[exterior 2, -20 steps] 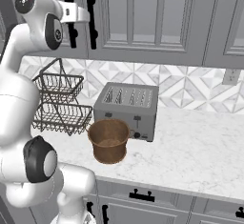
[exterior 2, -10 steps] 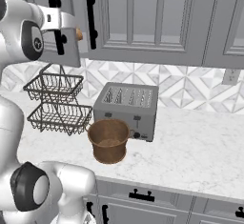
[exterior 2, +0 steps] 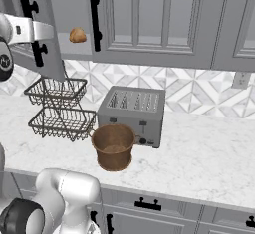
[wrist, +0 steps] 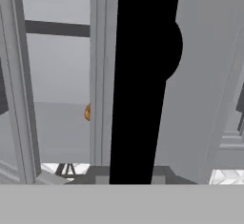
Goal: Open the cabinet, pick up the bread from the cabinet and place it in the basket. Then move the basket to the dining counter.
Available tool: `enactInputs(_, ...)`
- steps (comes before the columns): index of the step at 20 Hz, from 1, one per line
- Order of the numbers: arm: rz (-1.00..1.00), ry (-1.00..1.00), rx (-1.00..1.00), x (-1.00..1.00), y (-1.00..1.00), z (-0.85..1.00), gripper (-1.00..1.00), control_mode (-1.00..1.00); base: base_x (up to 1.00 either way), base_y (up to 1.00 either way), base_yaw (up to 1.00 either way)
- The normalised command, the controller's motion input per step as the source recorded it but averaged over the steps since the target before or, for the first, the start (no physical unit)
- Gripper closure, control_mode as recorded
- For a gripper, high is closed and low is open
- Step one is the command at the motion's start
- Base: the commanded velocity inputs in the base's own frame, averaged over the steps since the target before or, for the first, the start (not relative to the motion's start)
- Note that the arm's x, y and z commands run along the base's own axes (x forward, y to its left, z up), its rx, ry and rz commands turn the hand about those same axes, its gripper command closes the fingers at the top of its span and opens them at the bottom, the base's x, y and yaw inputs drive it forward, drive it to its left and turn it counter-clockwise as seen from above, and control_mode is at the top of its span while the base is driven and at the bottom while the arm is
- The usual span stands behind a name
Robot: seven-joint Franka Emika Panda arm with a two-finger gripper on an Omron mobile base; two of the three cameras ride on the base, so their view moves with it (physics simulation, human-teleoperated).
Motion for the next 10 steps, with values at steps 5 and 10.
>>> enactInputs(5, -0.01, 0.03, 0.00, -1.00, 0.80, 0.01, 1.00, -1.00, 0.00, 0.00, 0.00)
enactInputs(10, -0.05, 0.09, -0.02, -0.86, 0.73, 0.00, 1.00, -1.00, 0.00, 0.00, 0.00)
